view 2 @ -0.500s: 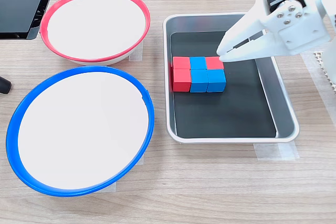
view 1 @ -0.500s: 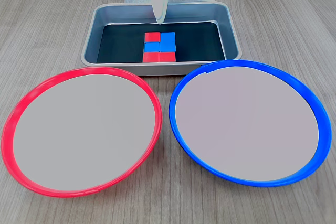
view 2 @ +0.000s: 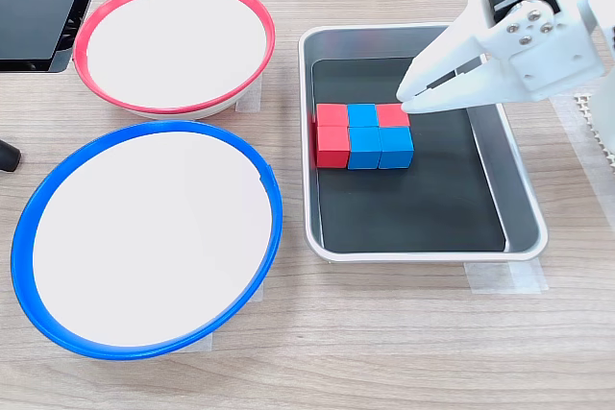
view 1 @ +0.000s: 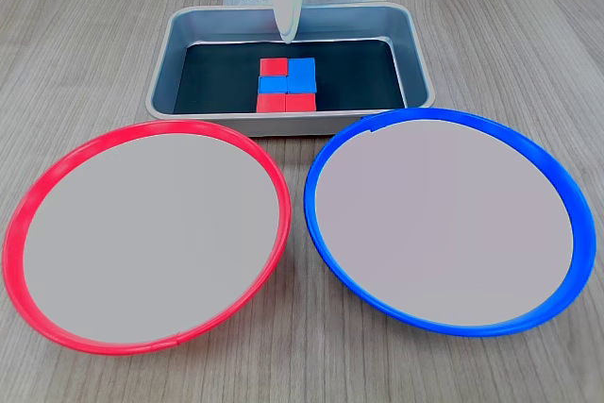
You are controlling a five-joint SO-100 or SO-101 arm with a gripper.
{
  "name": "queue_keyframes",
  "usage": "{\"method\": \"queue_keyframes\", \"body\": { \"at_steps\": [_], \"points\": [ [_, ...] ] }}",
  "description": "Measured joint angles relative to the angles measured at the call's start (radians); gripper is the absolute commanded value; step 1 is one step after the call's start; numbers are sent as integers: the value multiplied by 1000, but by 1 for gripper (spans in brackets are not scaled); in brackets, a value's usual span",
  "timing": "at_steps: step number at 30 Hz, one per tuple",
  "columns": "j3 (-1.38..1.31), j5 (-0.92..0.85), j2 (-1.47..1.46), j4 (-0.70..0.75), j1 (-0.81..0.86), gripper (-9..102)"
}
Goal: Move six blocks tray to matching dishes
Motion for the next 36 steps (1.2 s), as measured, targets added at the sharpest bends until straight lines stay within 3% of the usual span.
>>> {"method": "queue_keyframes", "body": {
  "at_steps": [26, 30, 32, 36],
  "points": [
    [-12, -35, -20, 3, 8, 0],
    [-132, -376, -176, 17, 29, 0],
    [-268, -723, -364, 58, 40, 0],
    [-463, -1198, -709, 86, 91, 0]
  ]
}}
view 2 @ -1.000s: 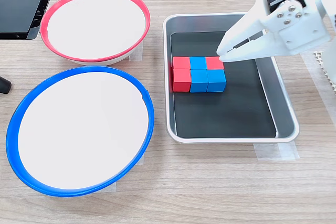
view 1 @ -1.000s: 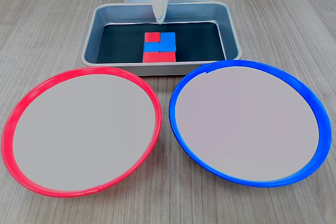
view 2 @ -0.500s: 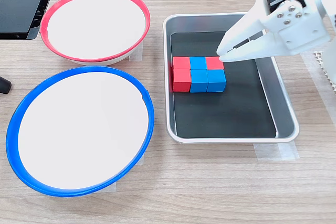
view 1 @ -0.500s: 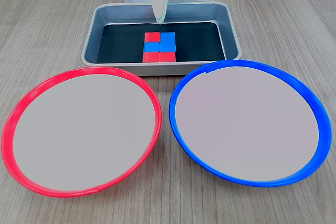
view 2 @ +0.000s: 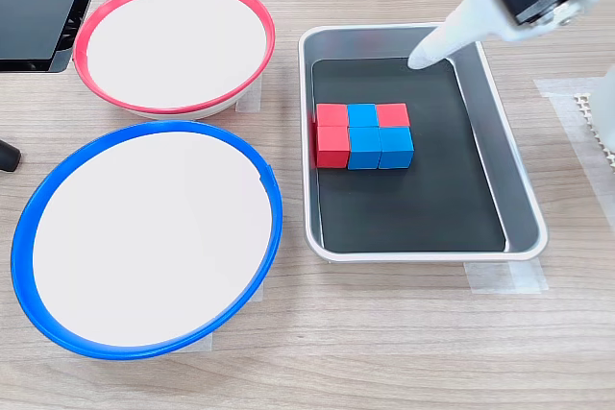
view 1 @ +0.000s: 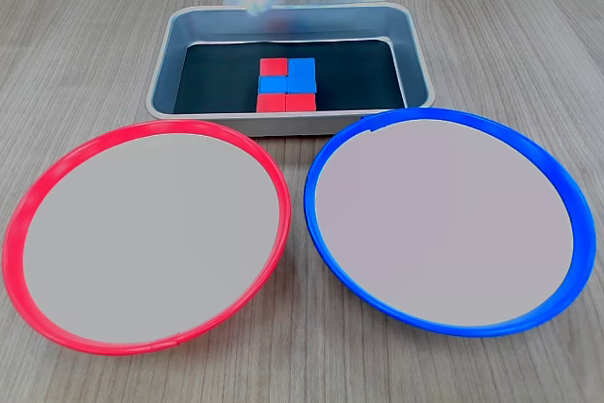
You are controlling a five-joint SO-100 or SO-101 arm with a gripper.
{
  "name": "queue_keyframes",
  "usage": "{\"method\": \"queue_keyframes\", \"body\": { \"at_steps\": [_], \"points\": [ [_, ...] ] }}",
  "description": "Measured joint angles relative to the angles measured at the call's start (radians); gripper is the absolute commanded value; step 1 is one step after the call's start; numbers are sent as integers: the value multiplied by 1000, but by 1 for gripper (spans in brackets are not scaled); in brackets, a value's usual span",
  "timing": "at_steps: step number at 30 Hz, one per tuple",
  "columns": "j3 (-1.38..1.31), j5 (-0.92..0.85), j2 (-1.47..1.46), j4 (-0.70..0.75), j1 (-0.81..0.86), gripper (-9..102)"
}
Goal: Move six blocks tray to matching dishes
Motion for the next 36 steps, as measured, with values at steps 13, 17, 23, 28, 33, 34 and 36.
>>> {"method": "queue_keyframes", "body": {
  "at_steps": [13, 17, 23, 28, 33, 34, 36],
  "points": [
    [-664, -606, -959, -74, 107, 0],
    [-678, -644, -1032, -112, 109, 0],
    [-632, -629, -1052, -155, 67, 0],
    [-603, -549, -1057, -160, -29, 0],
    [-592, -411, -1058, -161, -146, 0],
    [-592, -393, -1058, -156, -172, 0],
    [-592, -337, -1058, -123, -235, 0]
  ]
}}
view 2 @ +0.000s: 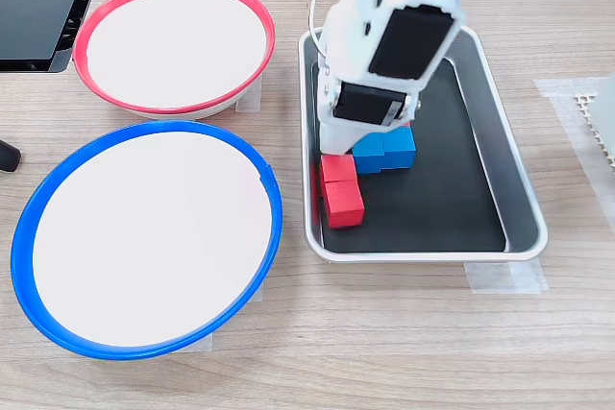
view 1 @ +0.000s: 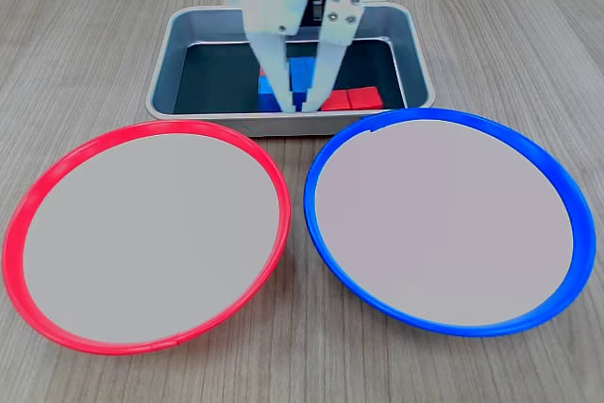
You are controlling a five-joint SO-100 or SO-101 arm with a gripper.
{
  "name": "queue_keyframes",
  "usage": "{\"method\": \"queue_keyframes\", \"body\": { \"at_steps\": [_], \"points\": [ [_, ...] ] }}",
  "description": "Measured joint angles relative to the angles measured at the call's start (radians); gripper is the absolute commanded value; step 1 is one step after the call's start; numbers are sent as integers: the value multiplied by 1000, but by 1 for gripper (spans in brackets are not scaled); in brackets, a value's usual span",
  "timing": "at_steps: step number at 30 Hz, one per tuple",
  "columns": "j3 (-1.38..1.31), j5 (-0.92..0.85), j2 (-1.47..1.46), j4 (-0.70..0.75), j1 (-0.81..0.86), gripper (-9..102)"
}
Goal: Move six blocks tray to matching dishes
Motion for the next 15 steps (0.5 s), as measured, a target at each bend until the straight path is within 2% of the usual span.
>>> {"method": "queue_keyframes", "body": {
  "at_steps": [3, 8, 12, 15],
  "points": [
    [-38, 15, 3, 75, -15, 0],
    [-241, -12, 78, 423, -5, 0],
    [-334, -92, 107, 629, 43, 0],
    [-371, -167, 112, 673, 101, 0]
  ]
}}
